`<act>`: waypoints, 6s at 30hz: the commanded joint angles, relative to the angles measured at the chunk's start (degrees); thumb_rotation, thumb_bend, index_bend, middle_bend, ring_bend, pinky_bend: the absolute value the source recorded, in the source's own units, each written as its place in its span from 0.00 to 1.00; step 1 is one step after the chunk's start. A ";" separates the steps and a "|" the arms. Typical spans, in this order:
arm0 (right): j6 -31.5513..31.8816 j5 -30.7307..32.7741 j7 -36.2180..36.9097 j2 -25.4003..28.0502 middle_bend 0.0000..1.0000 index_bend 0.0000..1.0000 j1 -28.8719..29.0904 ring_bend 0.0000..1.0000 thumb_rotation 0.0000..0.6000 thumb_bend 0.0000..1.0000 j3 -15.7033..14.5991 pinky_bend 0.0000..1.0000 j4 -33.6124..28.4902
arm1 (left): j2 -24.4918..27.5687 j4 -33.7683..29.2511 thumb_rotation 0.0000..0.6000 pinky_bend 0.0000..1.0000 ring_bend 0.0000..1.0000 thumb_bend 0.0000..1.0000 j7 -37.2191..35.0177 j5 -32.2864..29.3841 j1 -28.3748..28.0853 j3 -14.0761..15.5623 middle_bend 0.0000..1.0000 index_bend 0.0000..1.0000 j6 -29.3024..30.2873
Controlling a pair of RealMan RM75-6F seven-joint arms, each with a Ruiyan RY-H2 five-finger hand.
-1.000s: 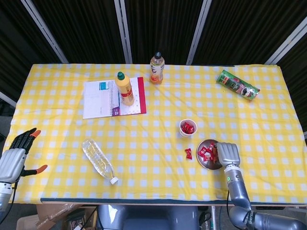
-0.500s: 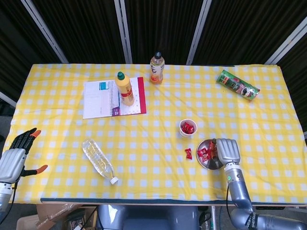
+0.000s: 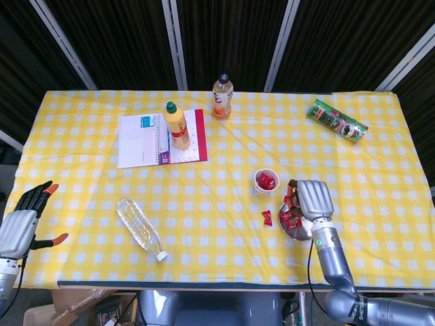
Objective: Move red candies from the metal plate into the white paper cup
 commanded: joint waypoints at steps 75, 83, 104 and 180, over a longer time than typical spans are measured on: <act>0.43 -1.58 1.42 -7.57 0.80 0.40 -5.02 0.87 1.00 0.38 -10.00 0.96 10.83 | -0.37 0.16 1.00 0.00 0.00 0.04 1.22 -0.24 0.24 -0.07 0.00 0.00 0.47; -1.35 -0.95 1.58 -8.79 0.80 0.40 -5.34 0.87 1.00 0.38 -9.53 0.96 13.27 | -0.38 0.48 1.00 0.00 0.00 0.04 0.80 -0.18 0.32 -0.04 0.00 0.00 0.52; -0.65 -5.23 3.21 -7.28 0.80 0.61 -6.38 0.88 1.00 0.58 -7.94 0.96 10.85 | -0.32 0.20 1.00 0.00 0.00 0.04 0.65 -0.16 0.22 -0.09 0.00 0.00 0.37; 1.12 -12.48 2.66 -8.87 0.80 0.40 -4.82 0.87 1.00 0.39 -10.80 0.96 7.40 | -0.27 0.46 1.00 0.00 0.00 0.04 -0.17 0.35 0.17 -0.04 0.00 0.00 0.58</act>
